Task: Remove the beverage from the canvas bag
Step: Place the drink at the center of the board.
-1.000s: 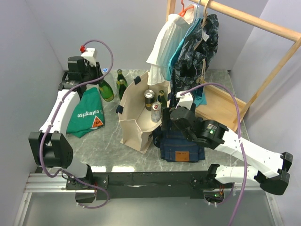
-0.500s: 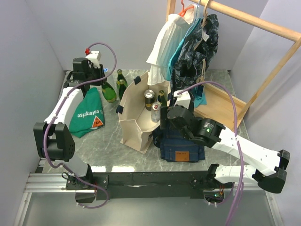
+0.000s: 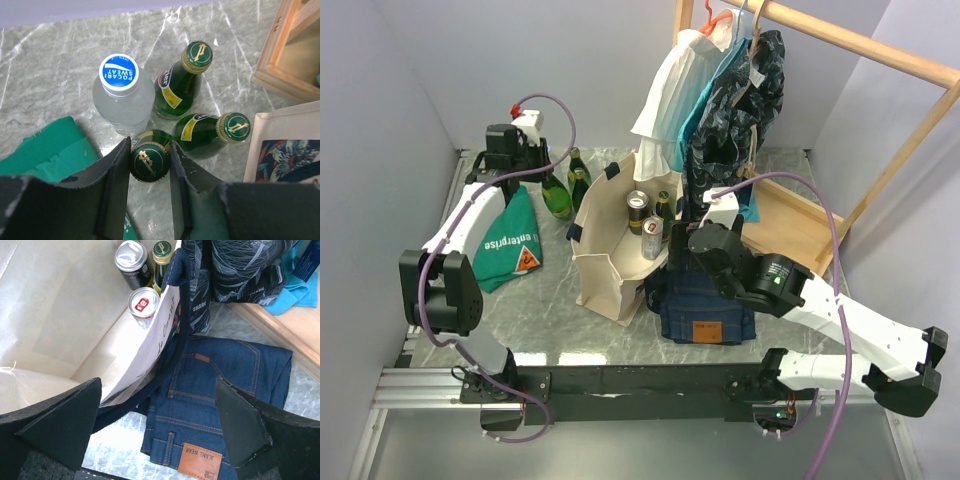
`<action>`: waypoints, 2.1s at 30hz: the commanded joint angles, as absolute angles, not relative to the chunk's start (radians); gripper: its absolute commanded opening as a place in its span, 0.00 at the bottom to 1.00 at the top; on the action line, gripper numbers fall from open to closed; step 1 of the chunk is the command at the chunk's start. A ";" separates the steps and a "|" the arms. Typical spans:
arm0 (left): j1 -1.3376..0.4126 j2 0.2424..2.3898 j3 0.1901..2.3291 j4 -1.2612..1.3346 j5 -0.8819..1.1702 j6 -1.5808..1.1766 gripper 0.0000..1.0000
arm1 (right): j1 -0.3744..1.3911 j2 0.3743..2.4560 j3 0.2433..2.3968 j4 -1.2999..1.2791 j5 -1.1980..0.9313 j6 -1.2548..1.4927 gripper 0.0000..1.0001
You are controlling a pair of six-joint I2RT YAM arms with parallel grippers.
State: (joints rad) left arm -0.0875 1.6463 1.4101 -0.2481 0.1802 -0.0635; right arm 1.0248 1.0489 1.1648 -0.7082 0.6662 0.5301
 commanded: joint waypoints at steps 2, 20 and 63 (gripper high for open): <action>-0.113 1.624 1.456 -0.083 0.138 -0.063 0.01 | 1.019 1.042 1.175 -0.681 0.699 0.535 1.00; -0.152 1.654 1.433 -0.067 0.034 -0.035 0.01 | 1.012 1.040 1.163 -0.676 0.696 0.540 1.00; -0.189 1.704 1.470 -0.084 -0.067 -0.046 0.10 | 0.991 1.025 1.132 -0.664 0.670 0.537 1.00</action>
State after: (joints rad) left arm -0.1852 1.7309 1.4090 -0.1997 -0.0257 -0.0456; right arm 1.0000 1.0481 1.1366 -0.6941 0.6647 0.5339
